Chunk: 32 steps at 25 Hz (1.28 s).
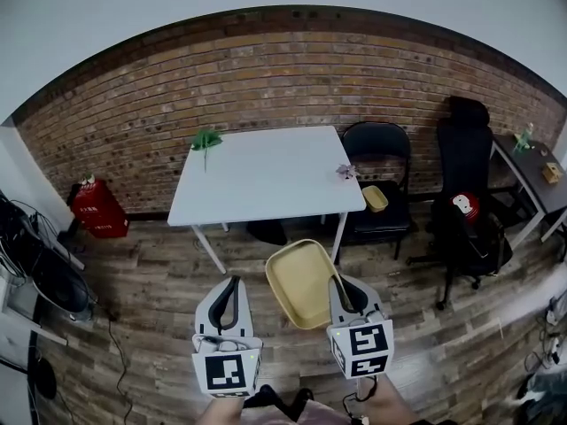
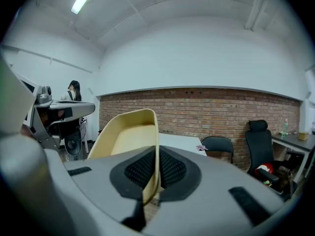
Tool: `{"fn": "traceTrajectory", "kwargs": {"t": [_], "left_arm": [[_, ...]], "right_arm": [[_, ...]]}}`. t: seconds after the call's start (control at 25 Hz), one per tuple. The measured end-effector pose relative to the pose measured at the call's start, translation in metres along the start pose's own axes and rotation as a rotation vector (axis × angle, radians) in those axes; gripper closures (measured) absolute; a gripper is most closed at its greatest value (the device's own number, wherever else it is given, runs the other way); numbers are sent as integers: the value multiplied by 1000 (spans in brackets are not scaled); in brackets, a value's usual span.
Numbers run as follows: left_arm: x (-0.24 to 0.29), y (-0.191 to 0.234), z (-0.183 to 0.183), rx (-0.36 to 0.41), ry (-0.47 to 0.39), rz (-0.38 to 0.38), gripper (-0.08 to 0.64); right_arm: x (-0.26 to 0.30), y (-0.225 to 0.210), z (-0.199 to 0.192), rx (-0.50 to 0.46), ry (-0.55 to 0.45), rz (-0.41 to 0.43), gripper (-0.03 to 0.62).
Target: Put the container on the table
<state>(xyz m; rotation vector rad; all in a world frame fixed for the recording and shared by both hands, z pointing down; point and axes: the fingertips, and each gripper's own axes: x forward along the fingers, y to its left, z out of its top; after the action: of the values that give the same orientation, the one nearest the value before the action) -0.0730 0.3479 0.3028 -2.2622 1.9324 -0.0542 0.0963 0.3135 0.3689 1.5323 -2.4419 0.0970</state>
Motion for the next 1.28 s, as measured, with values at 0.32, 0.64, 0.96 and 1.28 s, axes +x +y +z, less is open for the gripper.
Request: {"fn": "traceTrajectory", "kwargs": {"t": [0.32,0.64,0.96,1.28], "left_arm": [[21,5,-17,-6,22,22,549],[91,43,-50,21,76,32,549],[187,78,-59,-10,58,-26,549],[260,110,-53,0,1,-70,549]], "right_arm": [[27,-12,-6,0,13,17,584],[98,-35,-10,30,45,-11,584],[188,-51,13,46,58,-41,584],[254,-68,51,39,13,-94,584]]}}
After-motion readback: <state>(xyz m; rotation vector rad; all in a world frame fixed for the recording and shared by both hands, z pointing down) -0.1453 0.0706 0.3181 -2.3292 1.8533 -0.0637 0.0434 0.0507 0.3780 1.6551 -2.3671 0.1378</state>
